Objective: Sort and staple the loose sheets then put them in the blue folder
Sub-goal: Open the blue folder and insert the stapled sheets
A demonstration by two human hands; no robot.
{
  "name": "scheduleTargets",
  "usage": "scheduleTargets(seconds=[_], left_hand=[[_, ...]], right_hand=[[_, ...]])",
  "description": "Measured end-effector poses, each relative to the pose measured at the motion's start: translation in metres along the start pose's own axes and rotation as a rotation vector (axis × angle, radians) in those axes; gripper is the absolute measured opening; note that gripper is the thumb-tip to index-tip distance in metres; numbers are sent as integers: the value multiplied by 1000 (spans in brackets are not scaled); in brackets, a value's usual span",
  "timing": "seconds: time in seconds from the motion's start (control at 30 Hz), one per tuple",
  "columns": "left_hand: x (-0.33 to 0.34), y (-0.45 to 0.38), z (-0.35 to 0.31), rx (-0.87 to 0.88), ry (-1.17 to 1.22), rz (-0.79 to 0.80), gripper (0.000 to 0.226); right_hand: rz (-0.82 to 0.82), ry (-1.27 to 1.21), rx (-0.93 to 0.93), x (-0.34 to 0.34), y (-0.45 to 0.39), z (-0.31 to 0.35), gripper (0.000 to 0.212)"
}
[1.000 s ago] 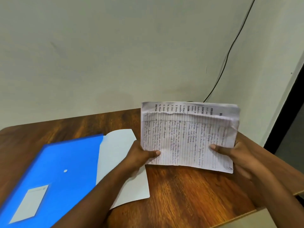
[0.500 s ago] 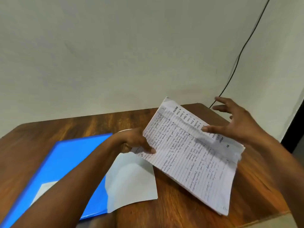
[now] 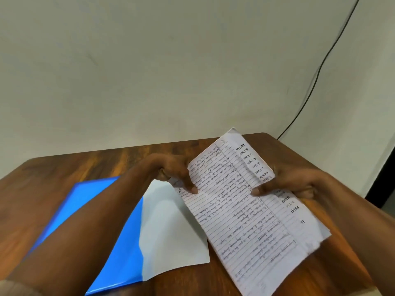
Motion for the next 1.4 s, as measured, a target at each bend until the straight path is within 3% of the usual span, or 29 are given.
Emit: scheduleTargets(seconds=[0.2, 0.3, 0.43, 0.57, 0.6, 0.7, 0.77, 0.87, 1.07, 1.4], left_hand=[[-11, -11, 21, 19, -63, -173, 44], [-19, -11, 36, 50, 9, -261, 40], [-27, 2, 64, 60, -3, -502, 51], [-16, 51, 96, -189, -346, -977, 75], [-6, 60, 100, -265, -417, -1028, 82], [25, 67, 121, -489, -529, -959, 113], [32, 71, 141, -601, -503, -948, 118], [37, 77, 155, -660, -501, -971, 101], [41, 88, 142, -597, -483, -1025, 29], [29, 102, 137, -461, -358, -1127, 17]], right_hand=[[-62, -25, -95, -9, -21, -2, 59], [15, -90, -98, -10, -28, -9, 48], [57, -337, -120, -11, -34, -21, 39], [18, -405, -153, -10, -51, -24, 48], [7, -410, -156, -8, -56, -22, 47], [1, -443, -176, 7, -76, -11, 44], [-30, -421, -185, 19, -94, -3, 46], [-28, -433, -198, 36, -122, 7, 46], [-103, -377, -92, 53, -157, 11, 45], [-215, -251, -40, 47, -161, 13, 43]])
Point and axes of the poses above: each hand's wrist, its own y-axis away from the middle knuckle, its own x-axis out of the palm, z = x × y, the point moved 5 cm from there along -y, towards the middle knuckle, and after that the axes turned 8 degrees about z, right-handed, at the moved point
